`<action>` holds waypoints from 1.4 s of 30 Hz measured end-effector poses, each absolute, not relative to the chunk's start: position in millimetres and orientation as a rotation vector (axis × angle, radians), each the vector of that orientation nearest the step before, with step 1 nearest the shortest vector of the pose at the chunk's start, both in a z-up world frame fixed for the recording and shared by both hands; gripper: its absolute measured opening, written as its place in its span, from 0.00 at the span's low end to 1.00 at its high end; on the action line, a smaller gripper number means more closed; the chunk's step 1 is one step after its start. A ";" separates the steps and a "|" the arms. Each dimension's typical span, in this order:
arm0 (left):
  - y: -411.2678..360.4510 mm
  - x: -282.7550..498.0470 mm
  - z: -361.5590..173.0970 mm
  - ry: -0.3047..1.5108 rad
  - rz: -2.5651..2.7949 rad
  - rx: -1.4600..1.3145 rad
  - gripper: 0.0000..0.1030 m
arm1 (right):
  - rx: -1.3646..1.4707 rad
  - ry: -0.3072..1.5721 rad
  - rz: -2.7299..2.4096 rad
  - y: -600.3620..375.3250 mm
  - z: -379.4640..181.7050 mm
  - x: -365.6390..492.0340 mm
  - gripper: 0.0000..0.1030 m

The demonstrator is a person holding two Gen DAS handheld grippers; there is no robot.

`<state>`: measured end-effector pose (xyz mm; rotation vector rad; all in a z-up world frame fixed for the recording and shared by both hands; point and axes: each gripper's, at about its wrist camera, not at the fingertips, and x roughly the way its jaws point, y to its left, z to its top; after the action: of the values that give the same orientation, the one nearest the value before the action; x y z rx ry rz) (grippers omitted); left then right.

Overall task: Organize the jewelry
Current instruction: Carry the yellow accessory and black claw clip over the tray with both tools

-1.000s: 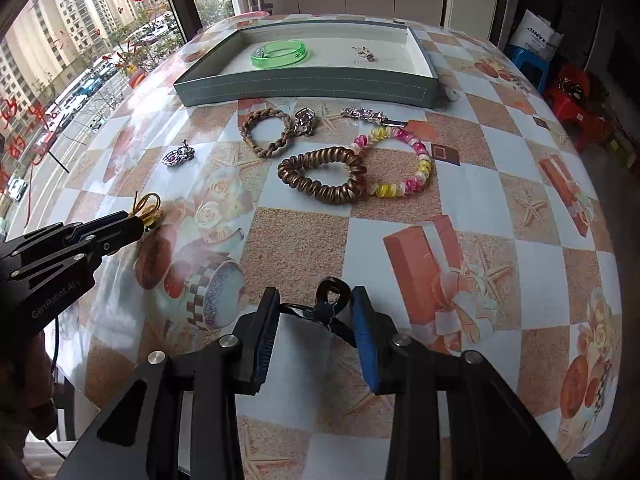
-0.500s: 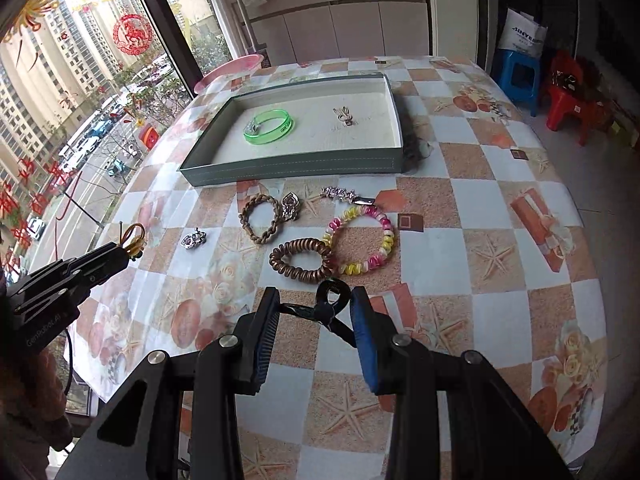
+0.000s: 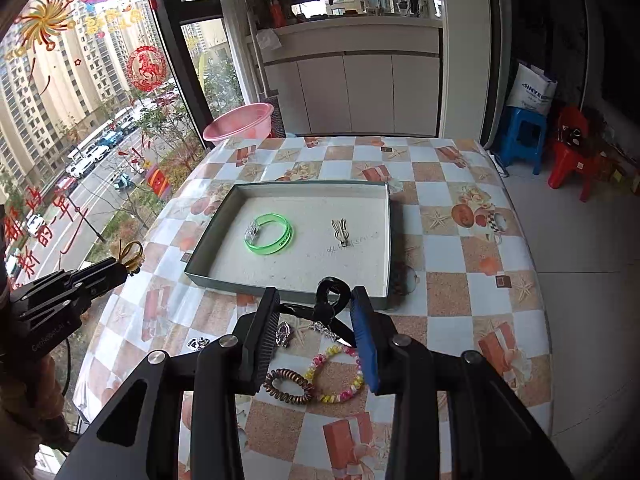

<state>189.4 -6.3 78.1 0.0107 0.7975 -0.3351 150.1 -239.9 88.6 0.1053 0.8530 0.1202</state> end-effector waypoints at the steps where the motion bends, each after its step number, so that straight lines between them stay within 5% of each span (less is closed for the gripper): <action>1: -6.8 199.3 75.9 0.805 -0.333 0.008 0.27 | 0.102 0.844 0.121 -239.8 91.2 158.2 0.38; 18: -31.2 316.4 -37.5 1.002 -0.244 0.041 0.27 | 0.164 0.927 0.115 -246.1 9.7 281.0 0.38; 38: -58.5 339.3 -78.3 0.995 -0.193 0.165 0.27 | 0.147 1.044 0.046 -241.8 -68.6 325.1 0.39; 40: -59.8 338.4 -77.0 0.990 -0.174 0.183 0.27 | 0.151 1.045 0.052 -242.2 -68.0 325.2 0.41; 42: -59.5 337.5 -75.1 0.984 -0.168 0.181 0.27 | 0.171 1.051 0.050 -244.2 -67.2 325.7 0.60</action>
<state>337.5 -59.5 -75.1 0.1806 0.9835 -0.1681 325.7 -244.2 -67.2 0.1708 1.0505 0.0505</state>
